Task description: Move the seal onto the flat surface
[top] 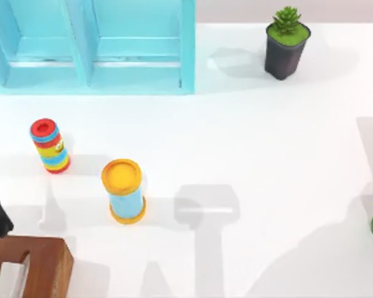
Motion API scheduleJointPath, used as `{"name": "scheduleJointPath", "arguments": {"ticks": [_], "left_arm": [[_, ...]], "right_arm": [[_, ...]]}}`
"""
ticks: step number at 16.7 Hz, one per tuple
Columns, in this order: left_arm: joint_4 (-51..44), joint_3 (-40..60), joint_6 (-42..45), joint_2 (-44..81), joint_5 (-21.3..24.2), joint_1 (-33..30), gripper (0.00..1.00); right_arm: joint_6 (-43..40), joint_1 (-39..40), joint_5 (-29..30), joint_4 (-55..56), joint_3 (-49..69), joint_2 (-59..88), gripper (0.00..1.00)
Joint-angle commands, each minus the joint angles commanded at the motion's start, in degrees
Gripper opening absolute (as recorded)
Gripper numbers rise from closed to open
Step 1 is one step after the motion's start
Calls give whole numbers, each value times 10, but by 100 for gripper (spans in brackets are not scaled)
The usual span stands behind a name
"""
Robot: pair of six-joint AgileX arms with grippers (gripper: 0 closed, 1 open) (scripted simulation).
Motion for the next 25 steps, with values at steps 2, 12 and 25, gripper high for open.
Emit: {"name": "scheduleJointPath", "arguments": {"ticks": [2, 12, 25], "left_arm": [[0, 0, 0, 0, 0, 0, 100], [0, 0, 0, 0, 0, 0, 100], [0, 0, 0, 0, 0, 0, 100]], "right_arm": [[1, 0, 0, 33, -26, 9, 100], [2, 0, 0, 216, -155, 60, 100], [2, 0, 0, 216, -155, 60, 17]]}}
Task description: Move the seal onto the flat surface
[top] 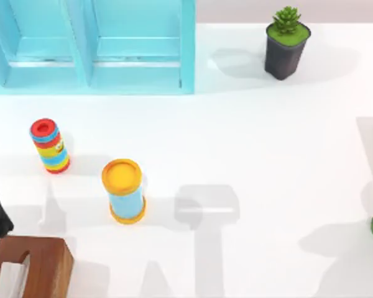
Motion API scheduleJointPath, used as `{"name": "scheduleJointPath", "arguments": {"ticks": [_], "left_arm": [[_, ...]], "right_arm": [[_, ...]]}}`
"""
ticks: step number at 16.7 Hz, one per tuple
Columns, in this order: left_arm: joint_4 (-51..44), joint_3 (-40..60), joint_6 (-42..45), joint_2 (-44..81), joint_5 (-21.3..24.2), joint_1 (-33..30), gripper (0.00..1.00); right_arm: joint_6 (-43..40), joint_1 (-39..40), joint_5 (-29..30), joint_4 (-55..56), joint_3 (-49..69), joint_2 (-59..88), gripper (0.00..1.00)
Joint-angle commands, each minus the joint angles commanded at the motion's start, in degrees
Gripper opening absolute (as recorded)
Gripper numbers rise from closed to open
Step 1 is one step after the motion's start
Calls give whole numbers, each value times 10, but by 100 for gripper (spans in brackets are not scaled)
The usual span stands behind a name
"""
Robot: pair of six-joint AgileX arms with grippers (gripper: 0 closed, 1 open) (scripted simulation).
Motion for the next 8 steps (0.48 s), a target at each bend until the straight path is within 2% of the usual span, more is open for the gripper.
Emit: {"name": "scheduleJointPath", "arguments": {"ticks": [2, 8], "left_arm": [[0, 0, 0, 0, 0, 0, 100], [0, 0, 0, 0, 0, 0, 100]], "right_arm": [[0, 0, 0, 0, 0, 0, 2], [0, 0, 0, 0, 0, 0, 0]]}}
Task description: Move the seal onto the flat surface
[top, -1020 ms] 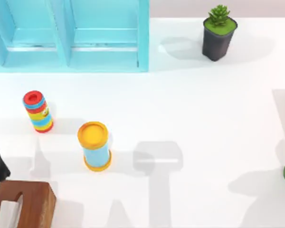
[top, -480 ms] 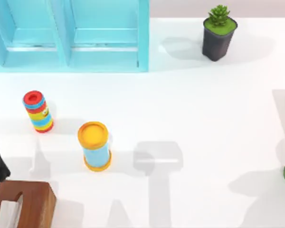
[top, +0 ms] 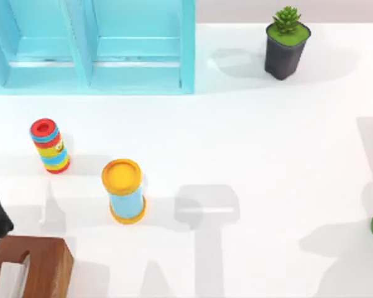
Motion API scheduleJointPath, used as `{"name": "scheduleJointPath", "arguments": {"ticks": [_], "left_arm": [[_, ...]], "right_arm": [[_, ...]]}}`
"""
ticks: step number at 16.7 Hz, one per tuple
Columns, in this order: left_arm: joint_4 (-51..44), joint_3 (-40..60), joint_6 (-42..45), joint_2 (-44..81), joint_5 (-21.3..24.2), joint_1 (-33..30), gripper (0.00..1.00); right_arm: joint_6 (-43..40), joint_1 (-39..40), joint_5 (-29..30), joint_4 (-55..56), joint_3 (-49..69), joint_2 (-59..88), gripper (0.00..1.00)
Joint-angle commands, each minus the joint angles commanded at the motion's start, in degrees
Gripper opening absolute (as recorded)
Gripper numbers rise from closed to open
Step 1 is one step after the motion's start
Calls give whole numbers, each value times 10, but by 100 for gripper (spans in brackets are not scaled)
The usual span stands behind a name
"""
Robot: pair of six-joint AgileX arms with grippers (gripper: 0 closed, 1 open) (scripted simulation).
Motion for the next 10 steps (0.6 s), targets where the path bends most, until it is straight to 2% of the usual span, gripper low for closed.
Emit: {"name": "scheduleJointPath", "arguments": {"ticks": [6, 10], "left_arm": [[0, 0, 0, 0, 0, 0, 100], [0, 0, 0, 0, 0, 0, 100]], "right_arm": [[9, 7, -5, -7, 16, -8, 0], [58, 52, -30, -57, 81, -24, 0]]}}
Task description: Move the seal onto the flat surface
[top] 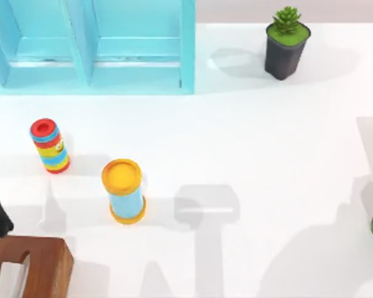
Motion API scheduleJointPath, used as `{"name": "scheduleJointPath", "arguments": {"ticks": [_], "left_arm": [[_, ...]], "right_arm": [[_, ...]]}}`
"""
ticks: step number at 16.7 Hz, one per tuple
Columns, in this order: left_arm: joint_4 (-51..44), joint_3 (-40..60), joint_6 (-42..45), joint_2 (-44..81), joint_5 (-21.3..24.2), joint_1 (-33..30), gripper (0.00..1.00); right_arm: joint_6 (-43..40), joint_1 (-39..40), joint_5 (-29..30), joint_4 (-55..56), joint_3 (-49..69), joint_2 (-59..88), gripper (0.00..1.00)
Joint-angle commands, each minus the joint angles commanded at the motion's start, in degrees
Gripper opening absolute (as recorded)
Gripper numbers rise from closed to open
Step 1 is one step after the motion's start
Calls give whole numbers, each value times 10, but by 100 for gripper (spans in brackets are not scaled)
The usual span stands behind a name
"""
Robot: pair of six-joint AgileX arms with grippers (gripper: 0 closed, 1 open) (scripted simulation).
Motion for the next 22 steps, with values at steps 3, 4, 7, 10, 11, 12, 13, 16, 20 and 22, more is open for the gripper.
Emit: {"name": "scheduleJointPath", "arguments": {"ticks": [3, 4, 7, 10, 11, 12, 13, 16, 20, 22], "left_arm": [[0, 0, 0, 0, 0, 0, 100], [0, 0, 0, 0, 0, 0, 100], [0, 0, 0, 0, 0, 0, 100], [0, 0, 0, 0, 0, 0, 100], [0, 0, 0, 0, 0, 0, 100], [0, 0, 0, 0, 0, 0, 100], [0, 0, 0, 0, 0, 0, 100], [0, 0, 0, 0, 0, 0, 100], [0, 0, 0, 0, 0, 0, 100], [0, 0, 0, 0, 0, 0, 100]], "right_arm": [[62, 56, -22, -70, 55, -11, 0], [86, 77, -28, -97, 72, -16, 0], [153, 140, -34, -172, 117, -43, 0], [203, 197, -12, -235, 132, -81, 0], [214, 212, 0, -251, 130, -92, 0], [223, 225, 12, -265, 126, -102, 0], [229, 234, 23, -274, 123, -109, 0], [232, 240, 31, -280, 120, -114, 0], [240, 238, 34, -278, 128, -119, 0], [265, 247, 46, -272, 153, -134, 0]]}}
